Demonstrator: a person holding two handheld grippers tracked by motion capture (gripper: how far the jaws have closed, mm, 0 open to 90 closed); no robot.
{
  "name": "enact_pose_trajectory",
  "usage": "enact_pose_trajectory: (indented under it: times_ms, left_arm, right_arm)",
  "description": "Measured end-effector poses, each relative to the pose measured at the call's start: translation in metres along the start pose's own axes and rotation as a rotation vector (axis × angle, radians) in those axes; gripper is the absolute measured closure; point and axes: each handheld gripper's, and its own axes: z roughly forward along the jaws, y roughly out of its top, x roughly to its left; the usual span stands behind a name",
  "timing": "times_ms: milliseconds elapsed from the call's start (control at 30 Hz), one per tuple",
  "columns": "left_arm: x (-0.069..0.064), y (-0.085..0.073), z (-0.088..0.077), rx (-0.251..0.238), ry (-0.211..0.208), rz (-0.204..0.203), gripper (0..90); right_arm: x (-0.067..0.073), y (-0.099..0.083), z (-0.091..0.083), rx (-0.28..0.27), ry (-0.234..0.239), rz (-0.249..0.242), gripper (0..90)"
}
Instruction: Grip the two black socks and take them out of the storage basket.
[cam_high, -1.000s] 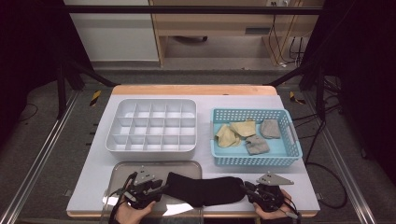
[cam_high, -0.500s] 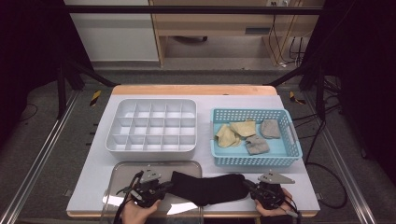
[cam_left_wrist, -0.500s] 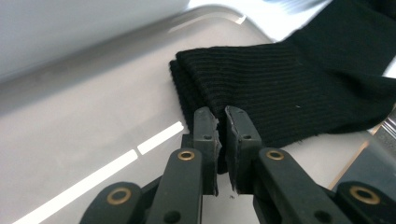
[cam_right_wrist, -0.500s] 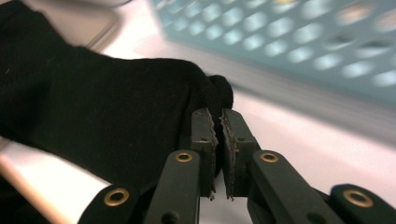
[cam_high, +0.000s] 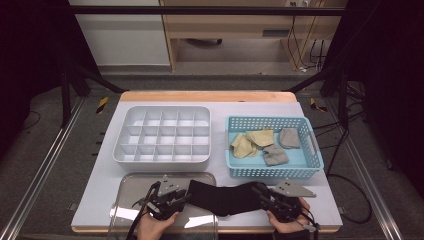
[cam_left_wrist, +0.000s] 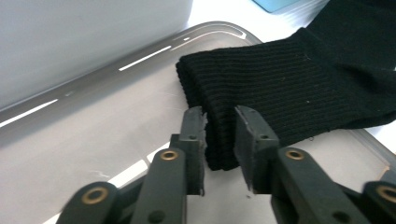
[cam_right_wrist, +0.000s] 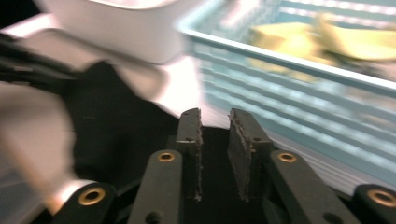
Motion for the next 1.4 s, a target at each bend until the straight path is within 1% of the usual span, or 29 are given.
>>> enact_pose_trajectory:
  times_ms: [33,67,100,167,200,300,333,400,500,567,600,667,733,800,900,967,1067,1100,1233,1300,1367,1400]
  left_arm:
    - [0.0,0.0,0.001,-0.002,-0.003,-0.004,74.5]
    - [-0.001,0.001,0.001,-0.002,-0.002,-0.006,75.6]
    - [0.0,0.001,0.001,-0.001,-0.001,-0.009,76.9]
    - [0.0,0.001,0.001,-0.001,-0.003,-0.011,79.2]
    - [0.0,0.002,0.001,-0.001,-0.001,-0.012,79.8]
    - [-0.001,0.003,0.001,-0.004,0.004,-0.009,81.1]
    - [-0.001,0.003,0.001,-0.004,0.006,-0.007,81.4]
    - [-0.001,0.003,0.001,-0.006,0.007,-0.008,81.4]
    - [0.0,0.004,0.001,-0.012,0.01,-0.012,81.4]
    - [0.0,0.003,0.001,-0.009,0.014,-0.007,81.3]
    - [0.0,0.004,0.001,-0.009,0.015,-0.007,81.2]
    - [0.0,0.004,0.001,-0.013,0.014,-0.01,80.6]
    - [0.001,0.003,0.0,-0.026,0.014,-0.006,79.8]
    - [0.001,0.004,-0.003,-0.04,0.016,-0.007,78.9]
    - [0.002,0.005,-0.009,-0.075,0.017,-0.002,77.1]
    - [0.002,0.006,-0.013,-0.1,0.014,0.002,76.2]
    - [0.001,0.008,-0.017,-0.124,0.008,0.001,77.0]
    - [0.0,0.008,-0.017,-0.12,0.007,0.008,77.5]
    - [-0.005,0.012,-0.019,-0.129,-0.007,0.027,81.4]
    - [-0.008,0.013,-0.018,-0.127,-0.02,0.033,83.2]
    - [-0.01,0.016,-0.018,-0.128,-0.024,0.047,84.0]
    - [-0.011,0.019,-0.018,-0.133,-0.027,0.045,84.4]
  right_arm:
    - [0.008,0.002,0.004,-0.001,0.041,-0.008,77.5]
    - [0.012,0.002,0.008,0.009,0.07,-0.009,79.3]
    - [0.018,0.001,0.015,0.02,0.112,-0.009,81.2]
    - [0.025,-0.002,0.026,0.052,0.171,0.009,84.2]
    - [0.028,-0.005,0.032,0.061,0.191,0.012,85.2]
    - [0.036,-0.009,0.046,0.103,0.236,0.016,89.4]
    - [0.038,-0.011,0.049,0.118,0.247,0.007,90.0]
    - [0.041,-0.012,0.05,0.137,0.26,-0.006,90.0]
    - [0.044,-0.018,0.05,0.173,0.274,-0.011,90.0]
    - [0.047,-0.024,0.051,0.205,0.264,-0.036,90.0]
    - [0.048,-0.026,0.052,0.198,0.26,-0.042,90.0]
    - [0.049,-0.025,0.051,0.201,0.254,-0.046,90.0]
    - [0.049,-0.025,0.051,0.197,0.254,-0.045,90.0]
    - [0.047,-0.024,0.049,0.182,0.261,-0.038,89.9]
    - [0.042,-0.019,0.041,0.133,0.239,-0.036,88.2]
    - [0.035,-0.017,0.036,0.102,0.213,-0.03,86.0]
    - [0.023,-0.015,0.03,0.066,0.162,-0.005,83.8]
    - [0.018,-0.015,0.027,0.057,0.143,0.002,83.1]
    - [0.0,-0.013,0.017,0.019,0.063,0.014,79.4]
    - [-0.01,-0.013,0.01,0.006,0.032,0.034,77.0]
    - [-0.02,-0.013,0.006,-0.005,-0.004,0.05,74.4]
    - [-0.024,-0.014,0.004,-0.005,-0.016,0.06,73.1]
